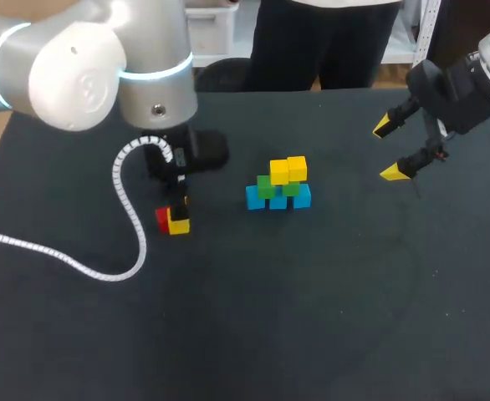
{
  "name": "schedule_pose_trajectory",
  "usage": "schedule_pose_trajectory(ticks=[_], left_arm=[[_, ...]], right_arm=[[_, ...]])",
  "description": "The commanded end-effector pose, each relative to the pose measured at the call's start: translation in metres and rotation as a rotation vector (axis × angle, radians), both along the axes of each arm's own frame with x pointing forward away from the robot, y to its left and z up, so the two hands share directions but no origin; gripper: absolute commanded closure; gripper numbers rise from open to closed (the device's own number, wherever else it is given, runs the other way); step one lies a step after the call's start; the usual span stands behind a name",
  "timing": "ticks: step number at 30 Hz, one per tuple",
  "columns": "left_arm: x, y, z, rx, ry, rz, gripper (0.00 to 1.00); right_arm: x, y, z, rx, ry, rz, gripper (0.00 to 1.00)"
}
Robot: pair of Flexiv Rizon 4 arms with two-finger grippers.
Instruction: Place the blue cubes, place green cubes on the blue cubes, place the yellow cubes on the green cubes, then place the red cubes on the yellow cubes, and place purple cube on the red cubes.
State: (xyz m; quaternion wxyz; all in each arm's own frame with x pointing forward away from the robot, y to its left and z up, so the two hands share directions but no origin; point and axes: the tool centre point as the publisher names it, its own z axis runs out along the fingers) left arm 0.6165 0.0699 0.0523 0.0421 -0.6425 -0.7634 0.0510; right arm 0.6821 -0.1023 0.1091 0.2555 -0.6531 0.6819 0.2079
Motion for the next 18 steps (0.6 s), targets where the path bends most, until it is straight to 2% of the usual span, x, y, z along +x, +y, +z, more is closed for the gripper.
schedule_pose_trajectory(ticks=[1, 10, 18], left_arm=[[0.012, -0.005, 0.004, 0.029, 0.03, 0.045, 1.0], [0.019, -0.038, 0.013, 0.001, -0.024, 0.035, 1.0], [0.021, -0.052, 0.021, -0.001, -0.041, 0.02, 1.0]], right_arm=[[-0.001, 0.0, 0.0, 0.002, -0.002, -0.001, 0.0], [-0.001, 0.0, 0.0, 0.002, -0.002, -0.001, 0.0], [-0.001, 0.0, 0.0, 0.002, -0.002, -0.001, 0.0]])
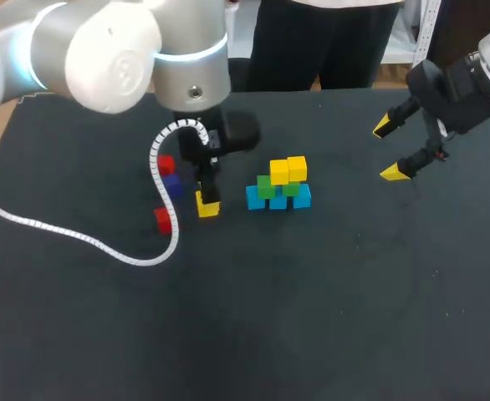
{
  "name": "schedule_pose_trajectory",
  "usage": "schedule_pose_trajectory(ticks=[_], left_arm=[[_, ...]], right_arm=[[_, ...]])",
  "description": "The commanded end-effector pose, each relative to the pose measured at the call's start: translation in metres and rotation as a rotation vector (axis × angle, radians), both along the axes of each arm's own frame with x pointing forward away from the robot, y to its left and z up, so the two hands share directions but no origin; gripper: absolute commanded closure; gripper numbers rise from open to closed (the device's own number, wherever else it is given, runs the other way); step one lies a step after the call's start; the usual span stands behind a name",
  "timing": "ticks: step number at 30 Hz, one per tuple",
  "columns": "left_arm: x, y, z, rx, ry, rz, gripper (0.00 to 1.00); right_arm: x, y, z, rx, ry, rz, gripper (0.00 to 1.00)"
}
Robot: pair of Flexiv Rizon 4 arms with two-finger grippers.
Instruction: Place the blue cubes, place green cubes on the blue cubes, place the yellow cubes on the green cubes, then place the red cubes on the yellow cubes, and place purple cube on the red cubes.
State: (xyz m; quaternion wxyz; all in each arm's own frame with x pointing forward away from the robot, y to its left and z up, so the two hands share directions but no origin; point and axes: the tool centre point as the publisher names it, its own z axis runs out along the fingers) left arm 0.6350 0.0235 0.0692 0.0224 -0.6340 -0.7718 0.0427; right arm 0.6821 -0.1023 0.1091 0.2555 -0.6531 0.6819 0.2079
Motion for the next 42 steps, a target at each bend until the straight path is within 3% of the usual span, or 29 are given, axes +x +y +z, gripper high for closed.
schedule_pose_trajectory(ticks=[1, 25, 42], left_arm=[[0.003, -0.006, 0.004, 0.002, -0.008, -0.01, 1.0], [0.013, -0.012, 0.007, -0.035, -0.027, -0.028, 1.0], [-0.015, -0.02, -0.02, -0.093, -0.027, 0.038, 1.0]], right_arm=[[-0.001, 0.0, 0.0, 0.002, -0.002, -0.001, 0.0], [-0.001, 0.0, 0.0, 0.002, -0.002, -0.001, 0.0], [-0.001, 0.0, 0.0, 0.002, -0.002, -0.001, 0.0]])
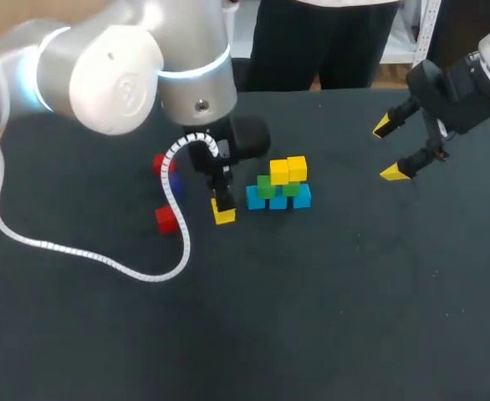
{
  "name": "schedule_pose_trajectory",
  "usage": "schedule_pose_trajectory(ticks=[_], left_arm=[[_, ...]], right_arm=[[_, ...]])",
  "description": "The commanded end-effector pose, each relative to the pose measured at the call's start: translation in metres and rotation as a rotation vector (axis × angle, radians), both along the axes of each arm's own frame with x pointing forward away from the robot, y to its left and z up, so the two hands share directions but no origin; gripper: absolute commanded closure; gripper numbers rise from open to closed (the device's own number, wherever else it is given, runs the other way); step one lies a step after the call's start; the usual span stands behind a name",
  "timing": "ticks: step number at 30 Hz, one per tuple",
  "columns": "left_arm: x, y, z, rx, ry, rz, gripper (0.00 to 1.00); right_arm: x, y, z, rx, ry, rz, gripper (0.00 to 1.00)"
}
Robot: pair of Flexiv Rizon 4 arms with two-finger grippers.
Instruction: Place the blue cubes, place green cubes on the blue cubes, place the yellow cubes on the green cubes, then place the red cubes on the yellow cubes, and place purple cube on the red cubes.
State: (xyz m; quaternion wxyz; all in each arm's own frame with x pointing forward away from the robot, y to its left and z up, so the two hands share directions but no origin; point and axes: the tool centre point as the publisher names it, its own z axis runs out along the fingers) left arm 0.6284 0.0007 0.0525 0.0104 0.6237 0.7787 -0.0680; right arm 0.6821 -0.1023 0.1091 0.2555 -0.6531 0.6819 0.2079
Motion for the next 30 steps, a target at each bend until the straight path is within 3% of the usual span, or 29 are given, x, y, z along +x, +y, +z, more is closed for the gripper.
schedule_pose_trajectory(ticks=[1, 15, 30], left_arm=[[-0.01, 0.001, -0.004, -0.014, -0.008, 0.01, 1.0], [-0.022, -0.008, -0.028, -0.011, 0.071, -0.004, 1.0], [-0.026, -0.01, -0.039, -0.021, 0.096, 0.005, 1.0]], right_arm=[[-0.001, 0.0, 0.0, 0.002, -0.002, -0.001, 0.0], [-0.001, 0.0, 0.0, 0.002, -0.002, -0.001, 0.0], [-0.001, 0.0, 0.0, 0.002, -0.002, -0.001, 0.0]])
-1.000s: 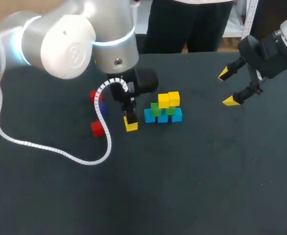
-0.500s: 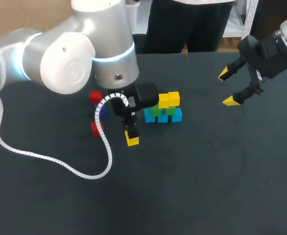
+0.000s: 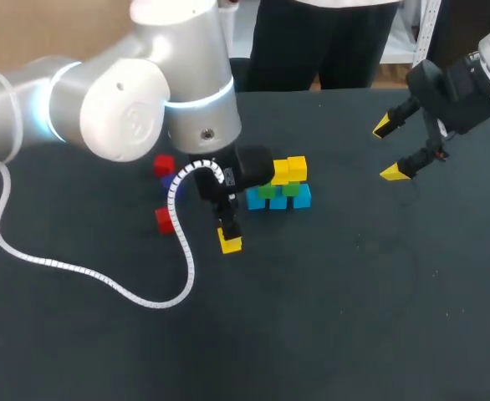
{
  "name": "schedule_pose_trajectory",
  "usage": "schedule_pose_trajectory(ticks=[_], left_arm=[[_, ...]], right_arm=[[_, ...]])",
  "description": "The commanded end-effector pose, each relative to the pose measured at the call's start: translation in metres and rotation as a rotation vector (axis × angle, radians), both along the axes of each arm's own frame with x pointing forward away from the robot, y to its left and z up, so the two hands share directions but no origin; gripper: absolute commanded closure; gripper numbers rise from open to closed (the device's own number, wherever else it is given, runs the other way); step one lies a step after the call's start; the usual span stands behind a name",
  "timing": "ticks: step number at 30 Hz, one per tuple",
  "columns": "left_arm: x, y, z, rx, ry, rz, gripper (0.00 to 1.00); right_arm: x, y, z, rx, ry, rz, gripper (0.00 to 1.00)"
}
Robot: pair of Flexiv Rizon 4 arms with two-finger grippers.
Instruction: Place the blue cubes, place green cubes on the blue cubes, place the yellow cubes on the green cubes, then place the red cubes on the yellow cubes, and place purple cube on the red cubes.
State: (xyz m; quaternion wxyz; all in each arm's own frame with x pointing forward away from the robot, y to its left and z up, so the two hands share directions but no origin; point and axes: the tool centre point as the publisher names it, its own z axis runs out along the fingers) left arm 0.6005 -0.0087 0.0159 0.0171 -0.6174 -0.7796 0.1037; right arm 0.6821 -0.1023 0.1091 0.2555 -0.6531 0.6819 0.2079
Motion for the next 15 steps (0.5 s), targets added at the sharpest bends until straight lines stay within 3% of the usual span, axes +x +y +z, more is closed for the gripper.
schedule_pose_trajectory(ticks=[1, 15], left_arm=[[0.0022, -0.0006, -0.0027, 0.001, 0.009, -0.001, 1.0], [0.0019, -0.0009, -0.01, -0.003, 0.027, -0.001, 0.97]], right_arm=[[-0.001, -0.0004, 0.0, 0.002, -0.002, -0.001, 0.0], [-0.001, -0.0004, 0.0, 0.002, -0.002, -0.001, 0.0]])
